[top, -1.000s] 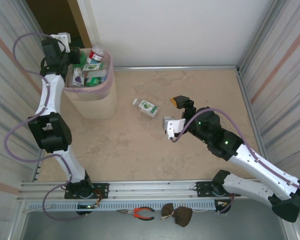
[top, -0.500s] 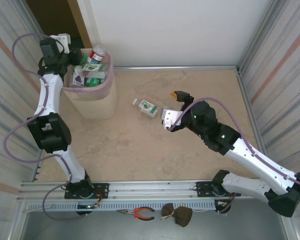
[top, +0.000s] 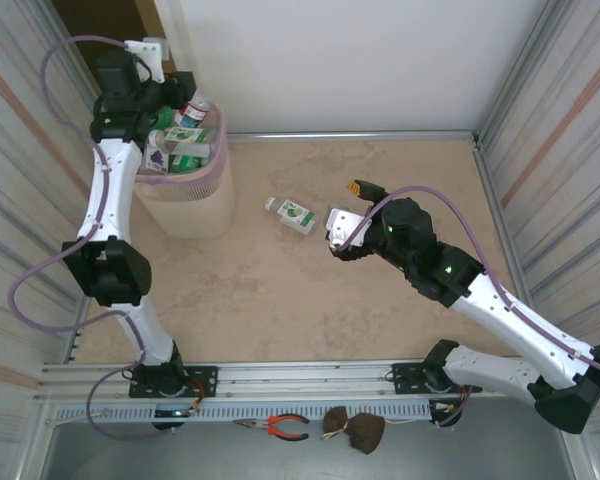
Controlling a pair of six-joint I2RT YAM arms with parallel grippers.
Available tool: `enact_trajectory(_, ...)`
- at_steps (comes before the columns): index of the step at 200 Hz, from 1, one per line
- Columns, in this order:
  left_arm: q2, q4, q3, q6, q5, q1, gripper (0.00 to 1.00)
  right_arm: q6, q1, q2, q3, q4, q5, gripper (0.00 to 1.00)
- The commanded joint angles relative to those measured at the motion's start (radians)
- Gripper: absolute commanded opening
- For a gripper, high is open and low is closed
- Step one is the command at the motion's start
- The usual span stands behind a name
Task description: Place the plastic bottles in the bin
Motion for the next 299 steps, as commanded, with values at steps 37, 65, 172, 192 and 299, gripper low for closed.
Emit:
enact_trajectory(37, 0.105, -0.19, 0.078, 0.136, -0.138, -0.034, 0.33, 0.035, 0.011, -0.016, 0.027, -0.022, 0.002, 0.98)
enact_trajectory(65, 0.081, -0.204, 0.009, 0.15, -0.15, -0.033, 0.31, 0.036, 0.013, -0.01, 0.025, -0.019, -0.002, 0.98)
enact_trajectory(172, -0.039, -0.187, 0.013, 0.092, -0.01, -0.009, 0.36, 0.407, -0.189, 0.159, 0.152, -0.06, -0.158, 0.97)
enact_trajectory(192, -0.073, -0.2, 0.023, 0.076, 0.024, 0.0, 0.38, 0.464, -0.267, 0.23, 0.169, -0.062, -0.275, 0.96)
enact_trajectory(299, -0.379, -0.213, -0.311, 0.001, 0.22, -0.034, 0.48, 0.443, -0.347, 0.84, 0.419, -0.127, -0.486, 0.91)
